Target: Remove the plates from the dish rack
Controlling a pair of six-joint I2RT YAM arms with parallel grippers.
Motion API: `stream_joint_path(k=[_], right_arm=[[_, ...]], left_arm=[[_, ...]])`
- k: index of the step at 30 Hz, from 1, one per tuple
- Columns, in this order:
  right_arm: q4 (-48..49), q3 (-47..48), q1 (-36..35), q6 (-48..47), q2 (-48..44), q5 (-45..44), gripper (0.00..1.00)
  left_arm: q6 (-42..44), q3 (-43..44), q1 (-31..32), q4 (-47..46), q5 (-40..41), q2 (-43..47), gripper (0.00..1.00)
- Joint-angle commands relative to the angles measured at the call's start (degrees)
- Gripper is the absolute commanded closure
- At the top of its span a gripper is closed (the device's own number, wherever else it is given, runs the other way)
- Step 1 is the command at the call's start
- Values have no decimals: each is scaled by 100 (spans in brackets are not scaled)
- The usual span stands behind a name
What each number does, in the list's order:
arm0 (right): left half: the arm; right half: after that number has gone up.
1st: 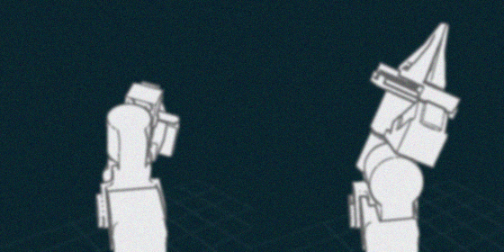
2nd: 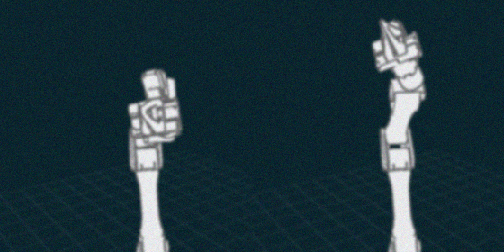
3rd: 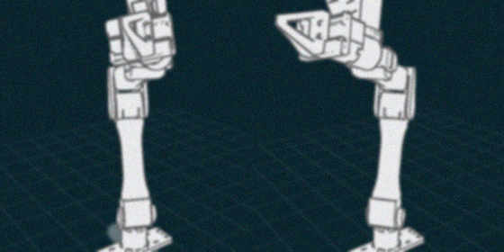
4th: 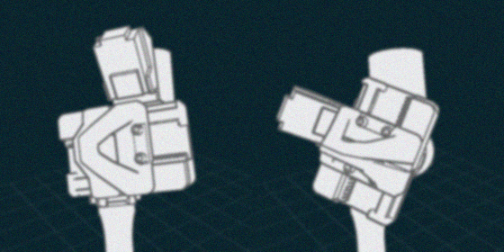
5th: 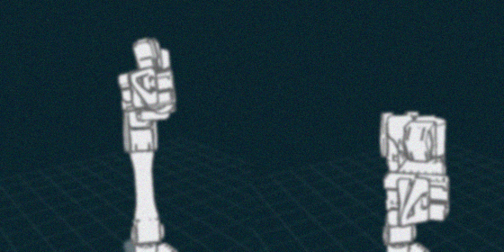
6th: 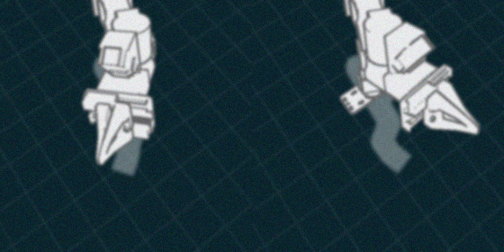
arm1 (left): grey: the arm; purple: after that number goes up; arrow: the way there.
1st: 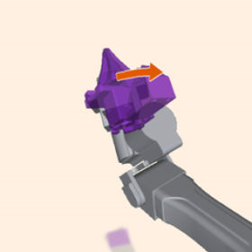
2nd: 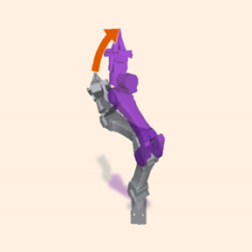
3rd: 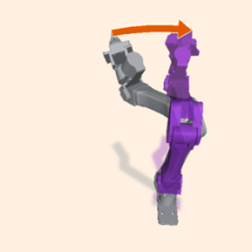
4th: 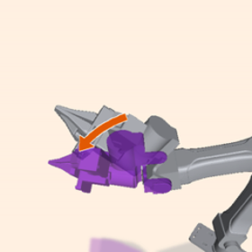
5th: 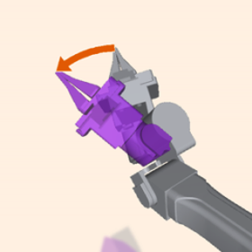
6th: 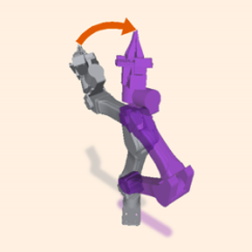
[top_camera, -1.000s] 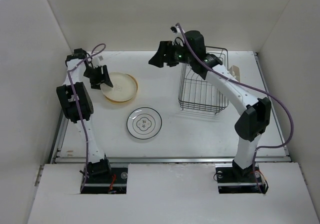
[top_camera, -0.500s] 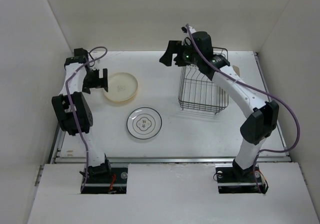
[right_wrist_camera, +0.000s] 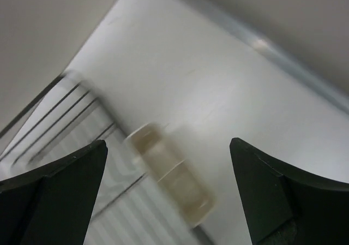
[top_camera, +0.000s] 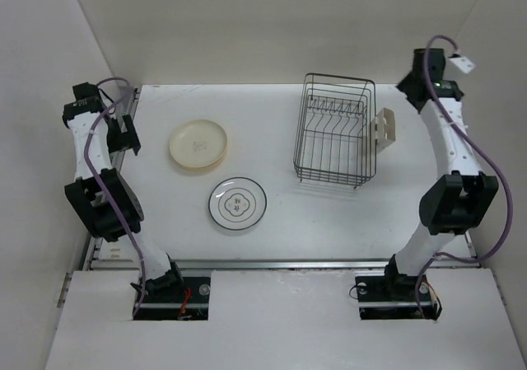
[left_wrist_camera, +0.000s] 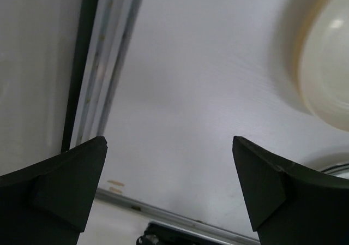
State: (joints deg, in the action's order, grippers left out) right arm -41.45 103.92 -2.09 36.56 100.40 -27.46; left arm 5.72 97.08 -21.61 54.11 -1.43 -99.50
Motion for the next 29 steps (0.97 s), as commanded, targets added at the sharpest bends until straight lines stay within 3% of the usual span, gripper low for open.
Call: stream_joint_path(k=[1, 5, 18, 29], right_arm=[[-812, 103, 630, 598, -458, -2296, 0], [-347, -318, 631, 598, -951, -2817, 0], [690, -1523, 631, 598, -2137, -2167, 0], [1051, -2024, 631, 432, -2534, -1895, 0]], left_arm=[[-360, -32, -370, 496, 1047, -254, 0], [-186, 31, -432, 602, 1180, -132, 0], [-158, -531, -432, 337, 1225, 642, 0], [-106, -857, -432, 232, 1163, 880, 0]])
